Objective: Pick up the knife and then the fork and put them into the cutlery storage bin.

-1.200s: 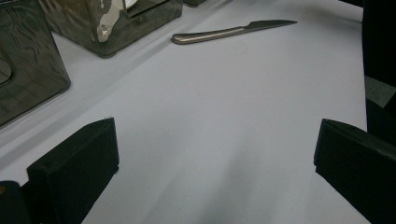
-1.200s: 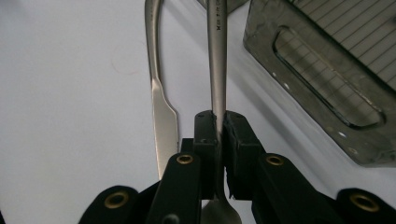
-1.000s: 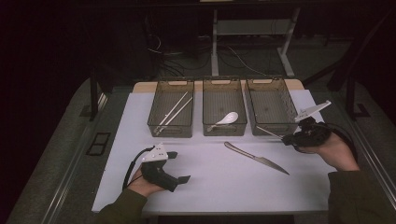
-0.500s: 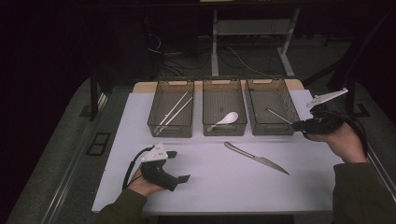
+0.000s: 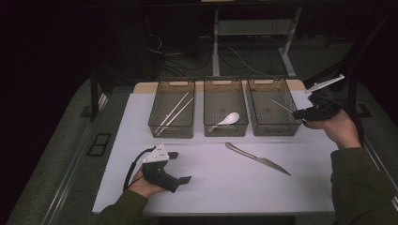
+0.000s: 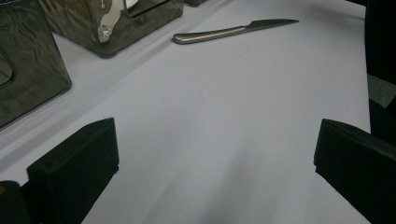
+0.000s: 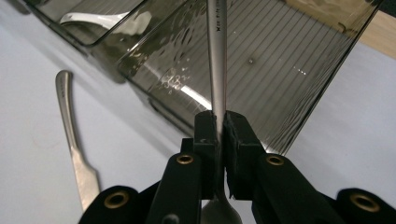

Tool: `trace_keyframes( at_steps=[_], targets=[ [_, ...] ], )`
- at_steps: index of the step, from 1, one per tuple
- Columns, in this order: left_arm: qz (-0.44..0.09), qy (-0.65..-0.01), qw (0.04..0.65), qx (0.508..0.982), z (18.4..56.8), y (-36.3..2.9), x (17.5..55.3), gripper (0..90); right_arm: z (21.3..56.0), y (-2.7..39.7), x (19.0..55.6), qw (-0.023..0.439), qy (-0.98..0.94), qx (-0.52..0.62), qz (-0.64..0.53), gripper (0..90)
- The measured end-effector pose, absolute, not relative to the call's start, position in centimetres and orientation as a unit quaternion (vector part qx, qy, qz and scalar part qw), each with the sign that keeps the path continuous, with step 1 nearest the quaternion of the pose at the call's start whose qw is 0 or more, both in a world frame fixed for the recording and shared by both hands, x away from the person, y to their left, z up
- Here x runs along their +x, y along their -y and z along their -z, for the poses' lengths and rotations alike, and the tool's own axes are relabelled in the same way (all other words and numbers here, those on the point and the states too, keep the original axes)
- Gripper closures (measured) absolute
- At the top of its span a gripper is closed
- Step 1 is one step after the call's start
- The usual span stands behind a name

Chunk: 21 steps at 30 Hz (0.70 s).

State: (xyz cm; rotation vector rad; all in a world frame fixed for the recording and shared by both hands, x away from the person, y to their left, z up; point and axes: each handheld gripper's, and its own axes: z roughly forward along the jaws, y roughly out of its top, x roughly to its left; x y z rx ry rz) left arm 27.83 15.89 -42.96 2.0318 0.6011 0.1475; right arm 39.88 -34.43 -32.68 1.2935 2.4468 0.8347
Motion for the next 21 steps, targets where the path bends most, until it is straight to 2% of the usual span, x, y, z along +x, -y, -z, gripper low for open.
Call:
trace_keyframes(
  at_steps=[21],
  targets=[
    [-0.059, -0.243, 0.488, 0.836, 43.0, -15.8, 27.8, 0.0, 33.9, 32.3, 45.0, 0.119, -0.836, 0.468, -0.262, 83.6]
  ],
)
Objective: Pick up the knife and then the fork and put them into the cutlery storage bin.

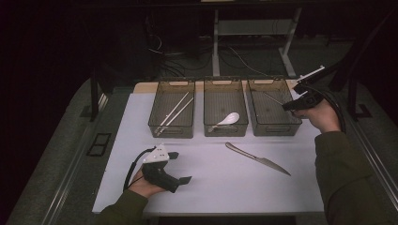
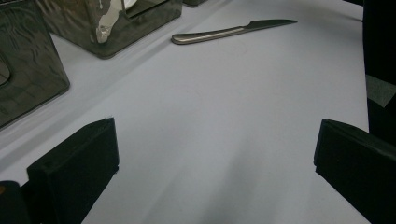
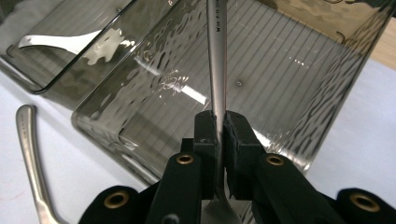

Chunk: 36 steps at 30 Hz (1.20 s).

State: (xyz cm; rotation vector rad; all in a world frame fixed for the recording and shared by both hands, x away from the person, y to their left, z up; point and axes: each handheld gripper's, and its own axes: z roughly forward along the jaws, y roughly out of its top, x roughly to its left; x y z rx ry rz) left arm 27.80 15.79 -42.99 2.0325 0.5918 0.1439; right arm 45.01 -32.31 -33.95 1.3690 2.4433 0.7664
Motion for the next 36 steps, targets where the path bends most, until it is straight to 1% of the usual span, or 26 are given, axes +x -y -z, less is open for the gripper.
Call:
trace_keyframes(
  at_steps=[12, 21, 36],
  targets=[
    [-0.056, -0.243, 0.489, 0.836, 43.0, -15.8, 27.8, 0.0, 35.8, 31.3, 47.4, 0.112, -0.831, 0.484, -0.250, 83.6],
    [-0.055, -0.244, 0.491, 0.835, 43.0, -15.8, 27.8, 0.0, 37.0, 30.1, 48.8, 0.099, -0.835, 0.486, -0.239, 83.5],
    [-0.053, -0.243, 0.491, 0.835, 43.0, -15.8, 27.8, 0.0, 39.0, 29.2, 49.7, 0.082, -0.842, 0.488, -0.213, 83.5]
  ],
)
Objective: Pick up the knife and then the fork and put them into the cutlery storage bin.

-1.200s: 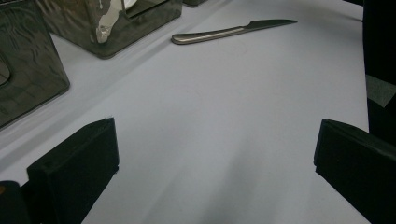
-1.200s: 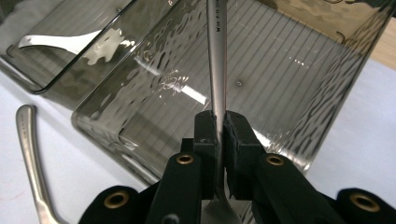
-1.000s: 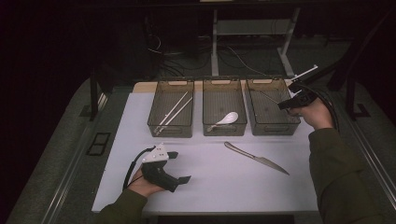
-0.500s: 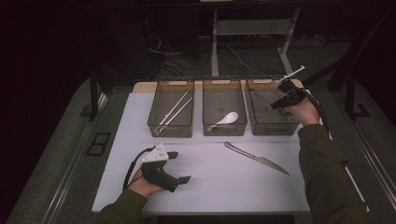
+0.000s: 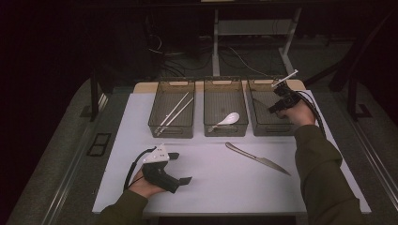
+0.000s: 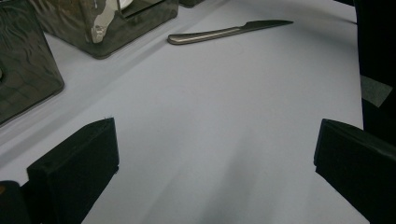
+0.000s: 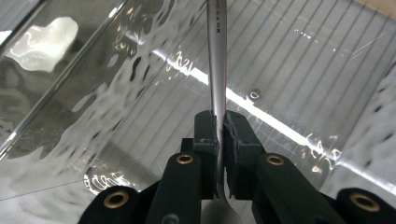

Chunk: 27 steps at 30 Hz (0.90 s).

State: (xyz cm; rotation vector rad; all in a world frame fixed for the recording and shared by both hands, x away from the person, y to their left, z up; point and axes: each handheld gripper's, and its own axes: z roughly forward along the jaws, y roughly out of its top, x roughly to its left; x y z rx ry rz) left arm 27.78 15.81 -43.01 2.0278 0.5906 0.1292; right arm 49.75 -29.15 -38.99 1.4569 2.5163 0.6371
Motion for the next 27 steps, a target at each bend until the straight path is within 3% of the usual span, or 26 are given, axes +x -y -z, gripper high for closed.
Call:
trace_keyframes(
  at_steps=[18, 27],
  targets=[
    [-0.053, -0.243, 0.490, 0.835, 43.0, -15.8, 27.8, 0.0, 40.1, 28.7, 49.9, 0.063, -0.853, 0.486, -0.180, 82.5],
    [-0.053, -0.242, 0.490, 0.836, 43.0, -15.8, 27.8, 0.0, 39.5, 29.3, 49.6, 0.072, -0.845, 0.488, -0.206, 66.8]
  ],
)
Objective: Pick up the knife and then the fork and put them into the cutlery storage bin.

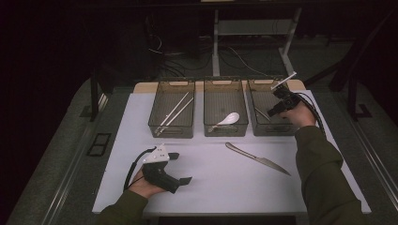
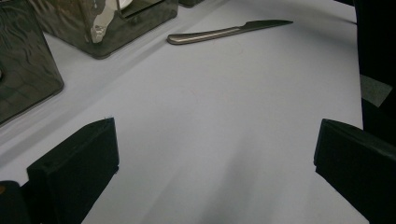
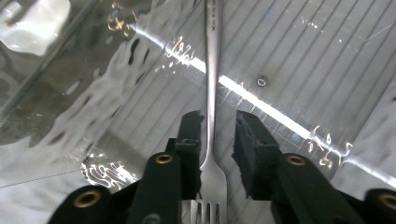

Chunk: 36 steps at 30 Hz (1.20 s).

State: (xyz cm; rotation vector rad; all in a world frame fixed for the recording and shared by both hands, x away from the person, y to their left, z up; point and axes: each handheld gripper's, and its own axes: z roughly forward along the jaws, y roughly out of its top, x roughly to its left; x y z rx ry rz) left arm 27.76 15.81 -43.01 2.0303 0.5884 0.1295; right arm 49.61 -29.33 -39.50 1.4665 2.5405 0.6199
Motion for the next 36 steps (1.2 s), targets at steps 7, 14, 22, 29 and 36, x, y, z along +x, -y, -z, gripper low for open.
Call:
trace_keyframes(
  at_steps=[7, 14, 22, 29, 36],
  targets=[
    [-0.054, -0.243, 0.489, 0.836, 43.0, -15.8, 27.8, 0.0, 38.7, 30.2, 48.8, 0.077, -0.831, 0.494, -0.241, 55.7],
    [-0.055, -0.244, 0.488, 0.836, 43.0, -15.8, 27.8, 0.0, 37.4, 30.9, 47.3, 0.091, -0.830, 0.480, -0.270, 48.4],
    [-0.054, -0.247, 0.486, 0.837, 43.0, -15.8, 27.8, 0.0, 35.6, 31.1, 44.5, 0.104, -0.836, 0.443, -0.307, 44.1],
    [-0.056, -0.247, 0.486, 0.836, 43.0, -15.8, 27.8, 0.0, 34.6, 30.8, 41.9, 0.104, -0.839, 0.422, -0.326, 42.6],
    [-0.056, -0.248, 0.485, 0.837, 43.1, -15.8, 27.8, 0.0, 34.2, 30.5, 39.4, 0.093, -0.841, 0.400, -0.353, 39.8]
  ],
)
